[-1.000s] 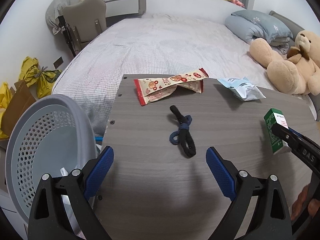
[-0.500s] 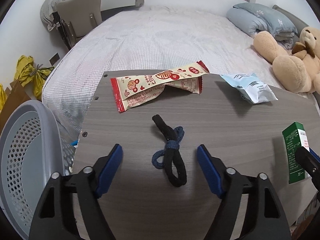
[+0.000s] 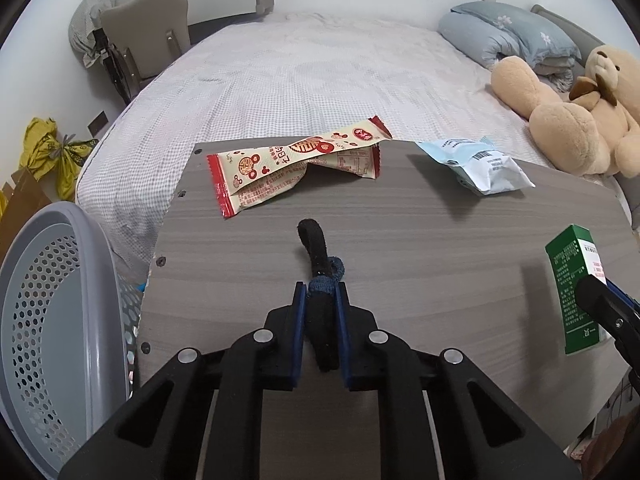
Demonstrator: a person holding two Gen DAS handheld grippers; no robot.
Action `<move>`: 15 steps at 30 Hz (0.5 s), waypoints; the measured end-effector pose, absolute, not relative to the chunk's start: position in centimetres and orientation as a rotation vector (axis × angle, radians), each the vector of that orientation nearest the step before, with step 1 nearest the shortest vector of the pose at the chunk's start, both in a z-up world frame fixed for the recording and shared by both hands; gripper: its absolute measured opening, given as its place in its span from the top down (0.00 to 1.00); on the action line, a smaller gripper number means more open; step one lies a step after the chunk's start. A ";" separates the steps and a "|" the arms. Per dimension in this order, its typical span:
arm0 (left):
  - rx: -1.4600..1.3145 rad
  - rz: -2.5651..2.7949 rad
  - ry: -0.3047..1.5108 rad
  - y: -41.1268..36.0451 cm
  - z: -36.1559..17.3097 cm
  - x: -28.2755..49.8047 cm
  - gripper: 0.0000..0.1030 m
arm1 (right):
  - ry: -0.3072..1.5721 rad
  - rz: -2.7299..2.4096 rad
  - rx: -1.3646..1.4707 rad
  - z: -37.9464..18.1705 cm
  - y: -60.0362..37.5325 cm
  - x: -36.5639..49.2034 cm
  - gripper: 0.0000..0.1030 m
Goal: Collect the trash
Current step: 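Grasp the dark blue cord with the left gripper while the right gripper holds the box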
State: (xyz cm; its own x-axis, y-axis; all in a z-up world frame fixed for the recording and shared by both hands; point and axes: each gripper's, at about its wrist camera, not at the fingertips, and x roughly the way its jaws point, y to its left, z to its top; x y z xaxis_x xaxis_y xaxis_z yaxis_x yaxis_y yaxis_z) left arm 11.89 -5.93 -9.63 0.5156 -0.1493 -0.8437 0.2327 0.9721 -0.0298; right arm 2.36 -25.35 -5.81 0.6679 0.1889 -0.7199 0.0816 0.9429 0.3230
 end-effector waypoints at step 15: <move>0.041 -0.214 0.871 0.7 -4.8 7.5 0.86 | 0.817 0.145 0.262 -2.8 -19.1 2.2 0.65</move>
